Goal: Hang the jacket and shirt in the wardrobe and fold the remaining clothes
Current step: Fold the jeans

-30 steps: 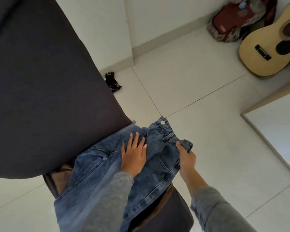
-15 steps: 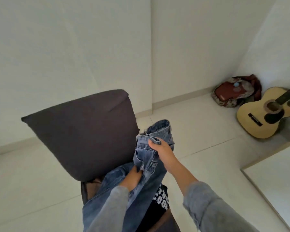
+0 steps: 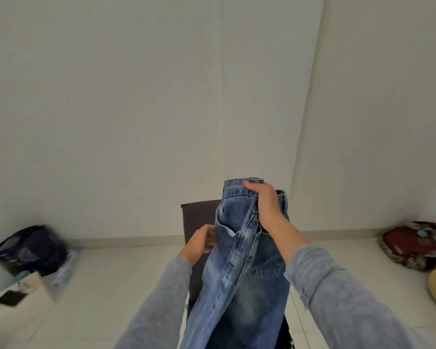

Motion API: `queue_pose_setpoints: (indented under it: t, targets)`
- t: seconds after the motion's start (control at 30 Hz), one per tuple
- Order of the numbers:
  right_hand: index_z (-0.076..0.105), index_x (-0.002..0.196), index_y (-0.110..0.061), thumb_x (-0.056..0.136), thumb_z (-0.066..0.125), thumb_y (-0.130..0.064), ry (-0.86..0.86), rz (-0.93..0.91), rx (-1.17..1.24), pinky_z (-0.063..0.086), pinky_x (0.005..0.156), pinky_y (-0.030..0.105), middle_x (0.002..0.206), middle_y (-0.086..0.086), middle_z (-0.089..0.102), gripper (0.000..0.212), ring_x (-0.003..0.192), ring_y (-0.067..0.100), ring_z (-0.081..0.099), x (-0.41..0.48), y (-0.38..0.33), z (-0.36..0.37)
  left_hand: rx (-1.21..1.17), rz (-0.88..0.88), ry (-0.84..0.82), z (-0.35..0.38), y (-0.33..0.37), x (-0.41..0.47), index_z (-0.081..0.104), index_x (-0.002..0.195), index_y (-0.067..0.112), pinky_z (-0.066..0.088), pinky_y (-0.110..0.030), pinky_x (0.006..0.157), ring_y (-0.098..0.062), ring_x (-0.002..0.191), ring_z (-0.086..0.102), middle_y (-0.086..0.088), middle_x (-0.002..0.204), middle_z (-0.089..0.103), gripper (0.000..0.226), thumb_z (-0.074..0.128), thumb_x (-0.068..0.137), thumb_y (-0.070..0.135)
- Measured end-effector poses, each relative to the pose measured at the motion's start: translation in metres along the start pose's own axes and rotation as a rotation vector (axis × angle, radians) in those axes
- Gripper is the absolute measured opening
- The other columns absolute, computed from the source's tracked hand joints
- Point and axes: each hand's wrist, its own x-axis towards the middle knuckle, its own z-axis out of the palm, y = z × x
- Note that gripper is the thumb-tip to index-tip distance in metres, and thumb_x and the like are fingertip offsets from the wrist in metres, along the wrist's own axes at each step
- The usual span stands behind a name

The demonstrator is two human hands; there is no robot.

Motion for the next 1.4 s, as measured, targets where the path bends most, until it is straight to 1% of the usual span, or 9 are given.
queue_pose_setpoints:
  t: [0.17,0.4,0.53,0.63,0.8,0.93,1.03,1.2,1.4]
  targets:
    - [0.065,0.066,-0.006,0.075,0.061,-0.006,-0.133,0.003,0.081,0.052,0.069,0.032,0.06,0.008,0.068,0.01,0.059,0.026,0.063,-0.047,-0.049,0.07,0.071,0.082,-0.017,-0.067,0.01,-0.049,0.059,0.087,0.004,0.039,-0.019,0.055,-0.009,0.05,0.056,-0.003,0.065,0.06,0.034,0.032,0.1,0.02]
    - [0.053,0.062,-0.005,0.074,0.051,-0.007,-0.313,0.006,0.126,0.047,0.05,0.019,0.05,0.005,0.061,0.012,0.045,0.021,0.057,-0.118,-0.08,0.139,-0.086,0.211,-0.022,-0.117,-0.012,-0.093,0.044,0.131,0.024,0.051,-0.034,0.087,-0.016,0.109,0.056,-0.001,0.128,0.055,0.06,0.054,0.075,0.045]
    - [0.049,0.06,-0.007,0.049,0.052,-0.011,-0.306,-0.072,0.225,0.044,0.045,0.015,0.048,0.003,0.057,0.012,0.042,0.019,0.054,-0.139,-0.098,0.145,-0.283,0.254,-0.003,-0.145,-0.019,-0.107,0.02,0.145,0.031,0.024,-0.057,0.111,-0.023,0.133,0.035,0.005,0.144,0.031,0.102,0.068,0.059,0.061]
    - [0.051,0.052,-0.009,0.049,0.049,-0.014,-0.281,-0.135,0.298,0.042,0.046,0.017,0.046,0.001,0.055,0.007,0.042,0.018,0.052,-0.15,-0.107,0.147,-0.36,0.236,-0.073,-0.152,-0.017,-0.119,0.025,0.141,0.04,0.016,-0.061,0.111,-0.016,0.133,0.033,0.01,0.142,0.037,0.093,0.065,0.064,0.071]
    - [0.054,0.04,-0.012,0.052,0.044,-0.014,-0.241,-0.195,0.379,0.042,0.044,0.015,0.046,0.001,0.054,0.016,0.039,0.016,0.052,-0.159,-0.11,0.144,-0.378,0.321,-0.176,-0.16,0.002,-0.127,0.065,0.117,0.023,0.039,-0.047,0.105,-0.024,0.119,0.055,-0.006,0.125,0.063,0.057,0.055,0.08,0.065]
    - [0.056,0.037,-0.012,0.044,0.052,-0.017,-0.195,-0.22,0.409,0.044,0.047,0.016,0.046,0.002,0.056,0.009,0.04,0.018,0.053,-0.157,-0.109,0.132,-0.384,0.392,-0.163,-0.176,0.025,-0.128,0.059,0.123,0.004,0.041,-0.053,0.103,-0.04,0.115,0.055,-0.023,0.125,0.059,0.056,0.058,0.087,0.047]
    - [0.058,0.036,-0.013,0.027,0.06,-0.019,-0.115,-0.269,0.407,0.046,0.048,0.017,0.046,0.002,0.058,0.011,0.041,0.018,0.055,-0.156,-0.112,0.124,-0.377,0.422,-0.134,-0.186,0.04,-0.131,0.056,0.123,0.001,0.051,-0.044,0.088,-0.031,0.097,0.064,-0.022,0.114,0.064,0.042,0.049,0.096,0.033]
    - [0.059,0.06,-0.008,0.065,0.056,-0.002,0.045,-0.277,0.239,0.049,0.048,0.02,0.047,0.001,0.062,0.008,0.04,0.017,0.059,-0.152,-0.119,0.098,-0.357,0.416,-0.124,-0.211,0.047,-0.134,0.065,0.107,0.002,0.056,-0.035,0.075,-0.027,0.089,0.068,-0.016,0.102,0.07,0.04,0.059,0.085,0.034]
    - [0.064,0.076,-0.012,0.084,0.067,-0.014,0.161,-0.394,-0.194,0.049,0.064,0.026,0.075,0.004,0.067,0.008,0.063,0.017,0.063,-0.145,-0.104,0.079,-0.147,0.395,-0.088,-0.22,0.065,-0.139,0.072,0.091,0.004,0.057,-0.027,0.062,-0.023,0.072,0.07,-0.011,0.085,0.074,0.019,0.065,0.086,0.021]
